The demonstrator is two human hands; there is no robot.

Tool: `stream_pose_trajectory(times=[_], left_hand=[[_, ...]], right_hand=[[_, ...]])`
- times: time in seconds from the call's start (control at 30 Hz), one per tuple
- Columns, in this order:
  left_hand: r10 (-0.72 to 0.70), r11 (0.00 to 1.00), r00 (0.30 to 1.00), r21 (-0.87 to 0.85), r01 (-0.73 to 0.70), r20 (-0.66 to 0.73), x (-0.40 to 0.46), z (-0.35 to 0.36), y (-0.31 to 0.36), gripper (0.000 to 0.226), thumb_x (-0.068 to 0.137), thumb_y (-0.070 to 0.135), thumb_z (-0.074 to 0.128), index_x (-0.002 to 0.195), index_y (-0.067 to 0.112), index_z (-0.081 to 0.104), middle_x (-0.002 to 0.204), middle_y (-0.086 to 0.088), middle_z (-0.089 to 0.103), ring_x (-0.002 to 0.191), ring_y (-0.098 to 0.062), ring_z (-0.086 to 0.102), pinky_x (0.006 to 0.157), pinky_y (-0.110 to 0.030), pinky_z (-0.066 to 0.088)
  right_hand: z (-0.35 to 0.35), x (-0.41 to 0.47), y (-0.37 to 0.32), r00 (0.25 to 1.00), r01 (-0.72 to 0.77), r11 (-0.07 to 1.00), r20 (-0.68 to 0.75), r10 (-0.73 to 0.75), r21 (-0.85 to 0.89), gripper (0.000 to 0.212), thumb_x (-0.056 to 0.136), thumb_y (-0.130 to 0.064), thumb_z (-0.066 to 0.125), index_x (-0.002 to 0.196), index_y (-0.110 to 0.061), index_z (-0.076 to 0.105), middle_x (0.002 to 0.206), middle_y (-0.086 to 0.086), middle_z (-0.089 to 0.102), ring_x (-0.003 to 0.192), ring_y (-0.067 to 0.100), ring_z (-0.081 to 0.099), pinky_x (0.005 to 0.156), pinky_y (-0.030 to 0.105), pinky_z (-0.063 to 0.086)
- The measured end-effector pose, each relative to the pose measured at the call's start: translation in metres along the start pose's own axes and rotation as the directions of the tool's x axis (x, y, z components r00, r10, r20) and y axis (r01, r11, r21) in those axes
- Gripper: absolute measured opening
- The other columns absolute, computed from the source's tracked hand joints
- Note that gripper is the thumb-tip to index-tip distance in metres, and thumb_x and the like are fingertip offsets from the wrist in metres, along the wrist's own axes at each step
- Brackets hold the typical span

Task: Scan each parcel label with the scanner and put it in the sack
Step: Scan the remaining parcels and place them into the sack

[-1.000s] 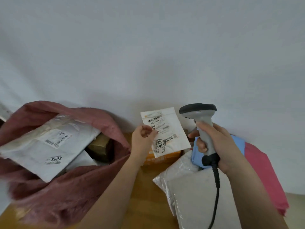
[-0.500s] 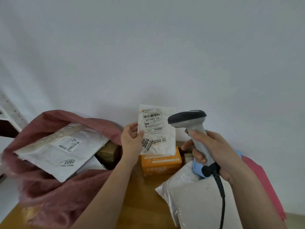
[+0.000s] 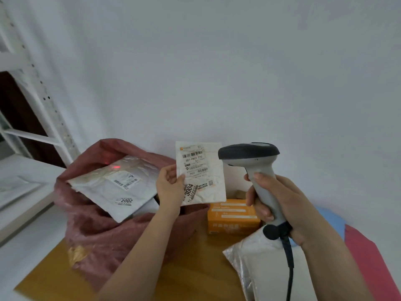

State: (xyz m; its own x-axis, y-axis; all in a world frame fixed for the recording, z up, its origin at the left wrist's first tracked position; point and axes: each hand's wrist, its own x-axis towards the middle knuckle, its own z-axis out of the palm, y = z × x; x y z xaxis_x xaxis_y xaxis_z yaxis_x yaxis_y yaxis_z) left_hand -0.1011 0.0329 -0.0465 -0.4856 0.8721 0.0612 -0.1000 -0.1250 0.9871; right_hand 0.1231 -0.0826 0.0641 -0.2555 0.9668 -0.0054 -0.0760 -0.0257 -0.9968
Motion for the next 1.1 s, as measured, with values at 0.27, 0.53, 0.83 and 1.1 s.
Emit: stream_pose_trajectory(times=[0.27,0.53,0.83,1.1], left_hand=[[-0.028,1.0,0.998,0.003,0.028,-0.054,0.007,-0.038,0.006,0.025,0.09,-0.002,0.061,0.099,0.022,0.058,0.084,0.007,0.066,0.067,-0.01,0.066,0.054,-0.024,0.055],[-0.036,0.999,0.997,0.018,0.038,-0.062,0.013,-0.077,0.009,0.03,0.09,-0.003,0.06,0.092,0.027,0.057,0.088,0.003,0.066,0.069,-0.01,0.067,0.061,-0.035,0.058],[-0.086,0.995,0.989,0.034,0.09,-0.124,0.02,-0.122,0.004,0.028,0.09,-0.002,0.06,0.097,0.025,0.057,0.094,0.0,0.064,0.083,-0.019,0.068,0.063,-0.035,0.059],[-0.115,0.989,0.965,0.068,0.134,-0.235,0.021,-0.146,0.006,0.048,0.085,-0.01,0.054,0.123,0.015,0.04,0.097,-0.002,0.054,0.079,-0.014,0.06,0.059,-0.027,0.055]], right_hand=[[0.028,0.003,0.0,0.997,0.025,1.0,0.072,-0.024,-0.017,0.054,0.069,-0.057,0.066,0.082,-0.005,0.064,0.076,0.027,0.055,0.042,0.013,0.042,0.044,0.021,0.039],[0.063,0.004,0.001,0.996,0.033,0.997,0.088,-0.028,-0.063,0.047,0.077,-0.052,0.063,0.081,-0.005,0.063,0.074,0.04,0.046,0.042,0.015,0.042,0.044,0.022,0.04],[0.1,0.002,0.009,0.993,0.007,0.995,0.122,0.006,-0.103,0.049,0.086,-0.048,0.065,0.081,0.001,0.062,0.062,0.022,0.05,0.042,0.016,0.042,0.044,0.024,0.04],[0.117,-0.003,0.015,1.0,-0.015,1.0,-0.01,0.015,0.022,0.047,0.082,-0.039,0.062,0.099,0.004,0.057,0.061,0.009,0.062,0.04,0.012,0.04,0.039,0.021,0.037]])
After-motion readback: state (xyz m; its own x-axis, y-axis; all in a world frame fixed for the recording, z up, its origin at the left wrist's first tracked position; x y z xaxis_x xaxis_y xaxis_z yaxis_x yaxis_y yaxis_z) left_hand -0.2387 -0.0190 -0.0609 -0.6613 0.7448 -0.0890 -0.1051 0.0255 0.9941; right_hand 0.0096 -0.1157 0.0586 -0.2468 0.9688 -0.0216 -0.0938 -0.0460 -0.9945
